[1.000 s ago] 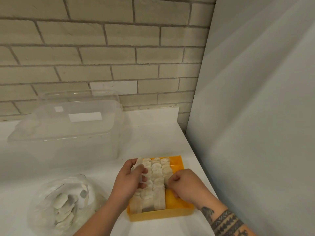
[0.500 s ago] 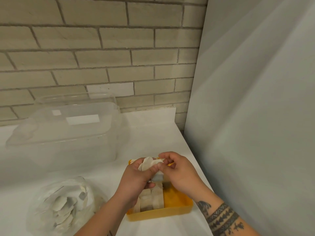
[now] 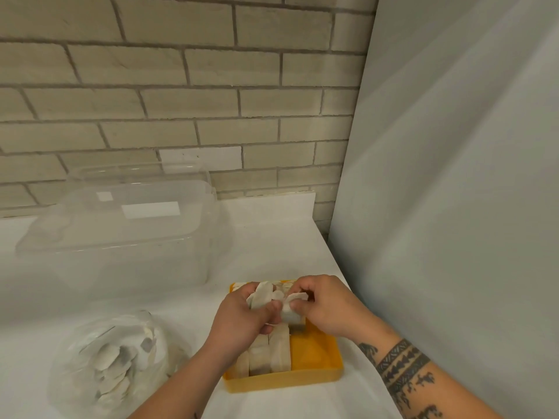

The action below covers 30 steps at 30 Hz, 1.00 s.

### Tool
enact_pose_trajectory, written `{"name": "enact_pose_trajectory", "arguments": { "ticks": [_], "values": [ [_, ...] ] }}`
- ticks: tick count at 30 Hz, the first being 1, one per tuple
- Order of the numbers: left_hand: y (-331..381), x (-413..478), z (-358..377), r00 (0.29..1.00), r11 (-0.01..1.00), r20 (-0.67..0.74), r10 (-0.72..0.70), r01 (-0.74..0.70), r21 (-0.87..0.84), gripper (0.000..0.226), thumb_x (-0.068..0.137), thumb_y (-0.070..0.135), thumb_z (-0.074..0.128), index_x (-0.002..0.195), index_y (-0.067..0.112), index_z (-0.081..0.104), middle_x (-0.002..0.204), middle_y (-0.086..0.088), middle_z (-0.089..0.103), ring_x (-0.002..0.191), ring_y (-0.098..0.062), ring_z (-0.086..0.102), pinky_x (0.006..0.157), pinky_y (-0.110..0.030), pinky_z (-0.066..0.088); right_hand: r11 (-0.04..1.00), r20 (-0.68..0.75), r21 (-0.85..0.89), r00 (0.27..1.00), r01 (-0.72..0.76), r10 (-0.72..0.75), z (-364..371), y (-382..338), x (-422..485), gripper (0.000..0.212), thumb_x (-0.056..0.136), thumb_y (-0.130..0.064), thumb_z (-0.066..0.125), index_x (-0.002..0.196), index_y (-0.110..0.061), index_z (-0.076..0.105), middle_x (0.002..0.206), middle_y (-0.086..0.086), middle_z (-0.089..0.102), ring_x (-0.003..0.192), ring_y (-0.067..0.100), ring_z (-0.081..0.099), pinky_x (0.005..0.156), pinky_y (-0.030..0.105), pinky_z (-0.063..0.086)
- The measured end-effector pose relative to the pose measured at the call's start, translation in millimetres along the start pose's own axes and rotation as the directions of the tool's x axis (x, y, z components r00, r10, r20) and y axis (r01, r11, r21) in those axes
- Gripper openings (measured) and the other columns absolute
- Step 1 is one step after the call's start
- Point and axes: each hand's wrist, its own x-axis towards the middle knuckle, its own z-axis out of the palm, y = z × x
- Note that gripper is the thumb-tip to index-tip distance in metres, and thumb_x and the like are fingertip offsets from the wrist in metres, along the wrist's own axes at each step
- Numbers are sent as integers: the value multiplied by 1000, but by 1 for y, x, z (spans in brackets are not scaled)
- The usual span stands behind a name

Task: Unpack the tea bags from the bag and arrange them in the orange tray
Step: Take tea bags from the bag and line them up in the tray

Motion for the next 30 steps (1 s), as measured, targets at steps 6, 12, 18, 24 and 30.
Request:
{"name": "enact_pose_trajectory", "arguments": {
  "ticks": [6, 12, 18, 24, 30],
  "values": [
    [-21, 9, -22, 983, 997, -178, 35, -23, 70, 17, 94, 17, 69, 106, 29, 68, 72, -1, 76, 63, -19, 74, 71, -36, 62, 915, 111, -398, 994, 67, -25, -3, 18, 8, 15, 92, -27, 49, 90, -32, 63, 88, -13, 64, 90, 11, 53, 101, 38, 36],
    [-30, 9, -20, 982, 989, -177, 64, -39, 144, 16, 92, 18, 71, 101, 30, 68, 74, 6, 75, 60, -13, 72, 70, -31, 59, 816, 217, -550, 974, 177, -65, 18, 25, 12, 18, 93, -29, 55, 103, -29, 70, 93, -8, 64, 111, 14, 46, 119, 53, -6],
    [-34, 10, -19, 982, 983, -173, 72, -41, 179, 17, 91, 20, 72, 102, 32, 68, 84, 3, 76, 63, -11, 73, 76, -38, 60, 800, 70, -591, 995, 98, -70, 36, 31, 18, 13, 93, -32, 56, 102, -31, 65, 93, -8, 60, 115, 15, 47, 119, 56, -9],
    [-36, 12, -18, 983, 987, -175, 57, -28, 161, 19, 91, 19, 72, 103, 33, 68, 85, 4, 76, 64, -13, 73, 76, -38, 60, 833, 13, -553, 1000, 25, -22, 41, 28, 18, 12, 94, -36, 59, 101, -30, 66, 93, -10, 56, 115, 14, 48, 119, 54, -8],
    [-35, 11, -18, 984, 984, -173, 49, -17, 179, 19, 91, 21, 73, 104, 33, 68, 87, 4, 76, 64, -10, 73, 73, -32, 58, 853, -9, -522, 1000, 0, -6, 41, 28, 20, 15, 92, -40, 61, 102, -31, 67, 98, -9, 62, 116, 12, 48, 119, 53, -10]
  ]
}}
